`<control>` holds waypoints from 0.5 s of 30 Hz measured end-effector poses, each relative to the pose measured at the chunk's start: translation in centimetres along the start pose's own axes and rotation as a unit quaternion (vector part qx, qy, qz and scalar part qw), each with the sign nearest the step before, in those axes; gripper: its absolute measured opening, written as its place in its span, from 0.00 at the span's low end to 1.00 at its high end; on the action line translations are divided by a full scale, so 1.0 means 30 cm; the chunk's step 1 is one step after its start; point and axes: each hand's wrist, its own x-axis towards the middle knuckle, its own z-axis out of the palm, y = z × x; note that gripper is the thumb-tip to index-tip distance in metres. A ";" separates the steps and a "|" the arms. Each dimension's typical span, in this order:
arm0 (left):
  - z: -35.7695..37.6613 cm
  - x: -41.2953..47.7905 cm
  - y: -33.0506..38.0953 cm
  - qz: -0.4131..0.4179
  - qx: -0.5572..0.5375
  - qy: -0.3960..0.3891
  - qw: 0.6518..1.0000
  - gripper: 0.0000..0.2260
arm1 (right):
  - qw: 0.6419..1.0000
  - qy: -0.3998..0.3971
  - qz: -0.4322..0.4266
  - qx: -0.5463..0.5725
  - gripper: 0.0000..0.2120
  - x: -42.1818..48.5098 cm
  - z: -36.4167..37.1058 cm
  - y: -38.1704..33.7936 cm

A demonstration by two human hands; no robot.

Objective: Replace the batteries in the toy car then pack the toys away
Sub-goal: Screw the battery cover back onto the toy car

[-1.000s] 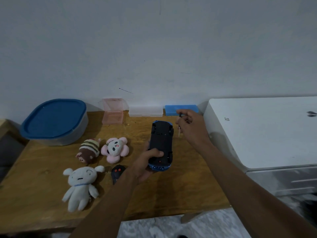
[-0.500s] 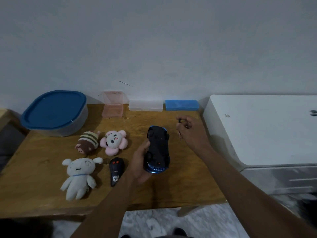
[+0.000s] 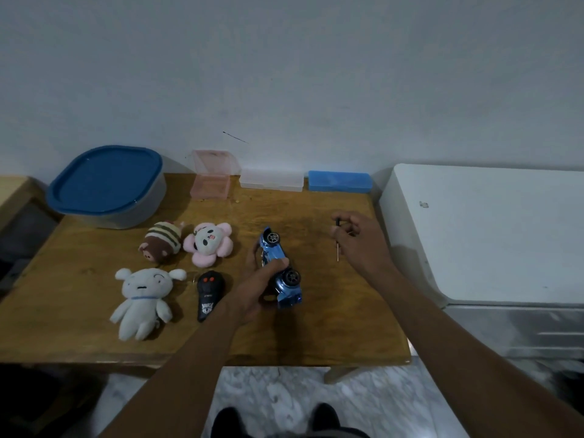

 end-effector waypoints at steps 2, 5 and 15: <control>0.011 0.021 0.011 0.040 0.136 0.035 0.989 0.32 | 1.000 -0.003 -0.002 -0.004 0.10 0.002 -0.004 0.010; 0.031 0.051 0.025 0.074 0.315 0.042 0.945 0.47 | 1.000 -0.013 0.002 -0.010 0.10 0.004 -0.010 0.026; 0.088 0.127 -0.035 0.002 0.653 0.113 0.749 0.46 | 1.000 -0.006 0.020 -0.006 0.12 -0.007 -0.049 0.077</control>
